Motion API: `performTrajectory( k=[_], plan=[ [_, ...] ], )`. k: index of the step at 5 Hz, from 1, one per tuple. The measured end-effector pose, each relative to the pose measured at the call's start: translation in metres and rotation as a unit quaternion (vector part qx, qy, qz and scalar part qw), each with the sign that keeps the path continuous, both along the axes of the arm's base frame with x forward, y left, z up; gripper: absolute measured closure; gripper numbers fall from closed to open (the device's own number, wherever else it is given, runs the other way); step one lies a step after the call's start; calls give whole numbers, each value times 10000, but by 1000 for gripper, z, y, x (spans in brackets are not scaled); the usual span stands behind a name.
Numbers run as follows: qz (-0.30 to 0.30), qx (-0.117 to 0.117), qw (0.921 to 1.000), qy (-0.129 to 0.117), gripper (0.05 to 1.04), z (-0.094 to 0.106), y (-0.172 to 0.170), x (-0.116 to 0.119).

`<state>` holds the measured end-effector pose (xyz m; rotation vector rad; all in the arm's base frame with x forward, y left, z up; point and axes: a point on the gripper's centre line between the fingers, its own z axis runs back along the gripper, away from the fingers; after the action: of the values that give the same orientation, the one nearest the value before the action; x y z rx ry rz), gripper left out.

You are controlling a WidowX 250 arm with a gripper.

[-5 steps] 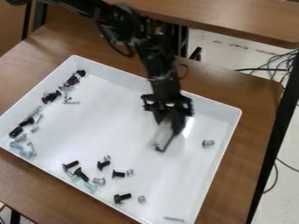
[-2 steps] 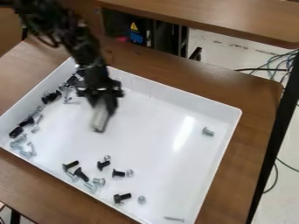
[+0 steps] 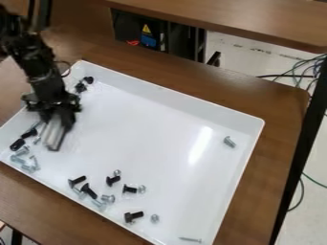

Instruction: Sweep into pile

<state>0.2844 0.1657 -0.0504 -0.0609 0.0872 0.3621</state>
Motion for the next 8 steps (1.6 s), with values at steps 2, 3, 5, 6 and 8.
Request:
performTrajectory(
  k=[2,3,5,6,8],
  plan=[
    [-257,-108,9996,106,727,8,-8,-10],
    [-550,-28,9985,48,727,21,-21,-6],
    [-1569,199,9874,92,727,22,-85,20],
    [-1875,153,9820,199,648,5,-102,27],
    [-2046,104,9786,178,110,5,-108,24]
  ],
)
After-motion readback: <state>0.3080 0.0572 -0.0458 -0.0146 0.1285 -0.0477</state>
